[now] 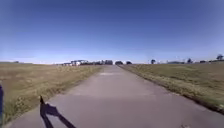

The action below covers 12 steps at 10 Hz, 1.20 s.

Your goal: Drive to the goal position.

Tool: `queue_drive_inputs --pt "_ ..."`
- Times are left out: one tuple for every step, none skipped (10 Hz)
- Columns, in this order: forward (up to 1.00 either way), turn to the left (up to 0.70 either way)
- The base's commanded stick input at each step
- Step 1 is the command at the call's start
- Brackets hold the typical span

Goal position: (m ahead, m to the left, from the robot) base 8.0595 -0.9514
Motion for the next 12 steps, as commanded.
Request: queue_drive_inputs --pt "0.70 0.00" --pt "0.70 0.00" --pt "0.70 0.00" --pt "0.70 0.00" --pt "0.70 0.00" --pt "0.70 0.00" --pt "0.70 0.00" --pt "0.70 0.00" --pt "0.70 0.00" --pt "0.70 0.00" --pt "0.70 0.00" --pt "0.70 0.00"
